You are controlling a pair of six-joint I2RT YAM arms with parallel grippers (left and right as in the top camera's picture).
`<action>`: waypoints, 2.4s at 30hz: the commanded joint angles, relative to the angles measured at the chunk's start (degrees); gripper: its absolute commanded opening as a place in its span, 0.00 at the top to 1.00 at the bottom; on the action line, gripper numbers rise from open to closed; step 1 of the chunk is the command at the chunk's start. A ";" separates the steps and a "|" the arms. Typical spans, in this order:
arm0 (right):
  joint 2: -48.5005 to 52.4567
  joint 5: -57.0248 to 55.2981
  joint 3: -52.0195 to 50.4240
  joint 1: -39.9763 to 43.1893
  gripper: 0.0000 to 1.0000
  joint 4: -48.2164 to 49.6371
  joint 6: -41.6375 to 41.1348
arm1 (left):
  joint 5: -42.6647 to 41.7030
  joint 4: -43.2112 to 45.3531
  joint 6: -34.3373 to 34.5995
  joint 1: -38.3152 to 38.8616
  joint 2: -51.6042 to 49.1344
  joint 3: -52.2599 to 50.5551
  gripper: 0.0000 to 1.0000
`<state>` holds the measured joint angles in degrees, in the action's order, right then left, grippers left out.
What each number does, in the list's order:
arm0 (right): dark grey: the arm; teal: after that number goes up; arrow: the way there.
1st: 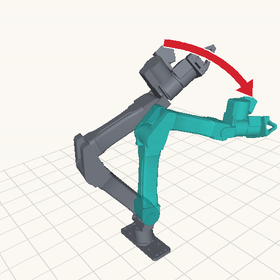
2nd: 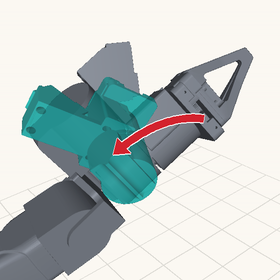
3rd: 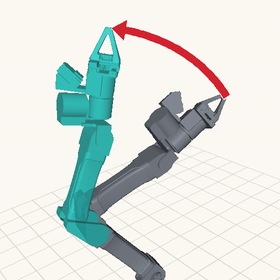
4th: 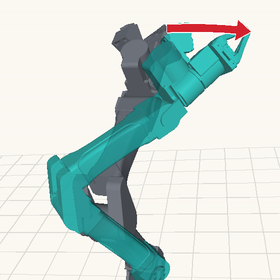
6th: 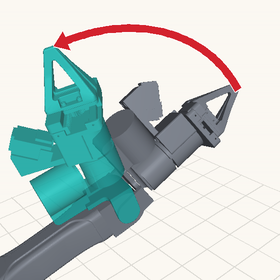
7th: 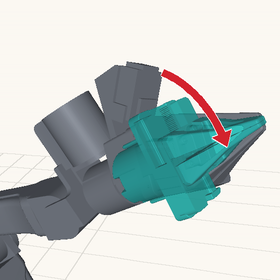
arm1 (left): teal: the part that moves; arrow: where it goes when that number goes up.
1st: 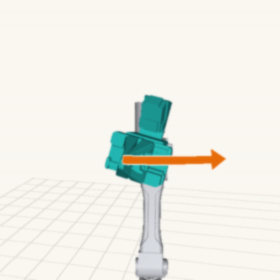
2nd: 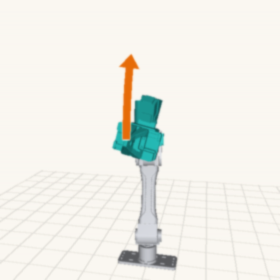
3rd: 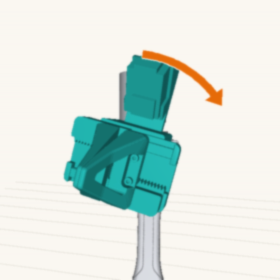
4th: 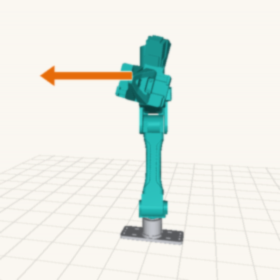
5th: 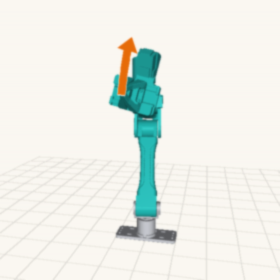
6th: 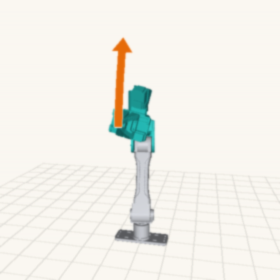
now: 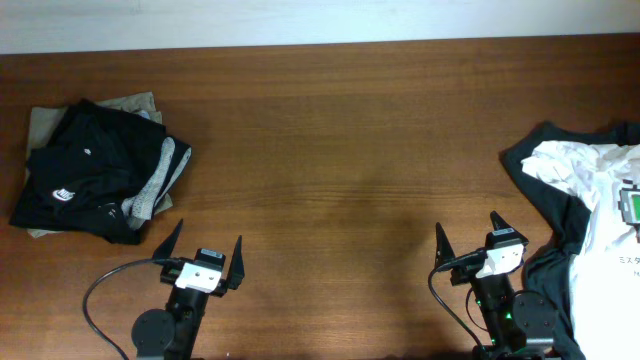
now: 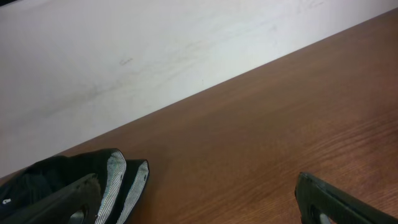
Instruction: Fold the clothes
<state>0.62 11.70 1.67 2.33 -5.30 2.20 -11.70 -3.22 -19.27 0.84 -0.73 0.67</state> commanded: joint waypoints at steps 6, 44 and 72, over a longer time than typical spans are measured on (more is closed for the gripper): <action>-0.26 0.50 -0.42 0.33 0.01 -0.02 0.37 | 0.61 -0.42 0.17 0.24 0.04 -0.13 0.00; 1.95 8.92 7.15 0.33 0.01 -3.76 -7.63 | -5.01 -4.96 0.20 0.24 -1.81 7.30 0.00; 109.81 -4.31 80.04 23.19 0.04 -33.90 -15.19 | -8.83 -48.48 4.68 10.62 -70.07 70.42 0.01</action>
<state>107.04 10.20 80.95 25.52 -41.34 -12.29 -21.02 -51.68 -15.16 11.31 -70.94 70.59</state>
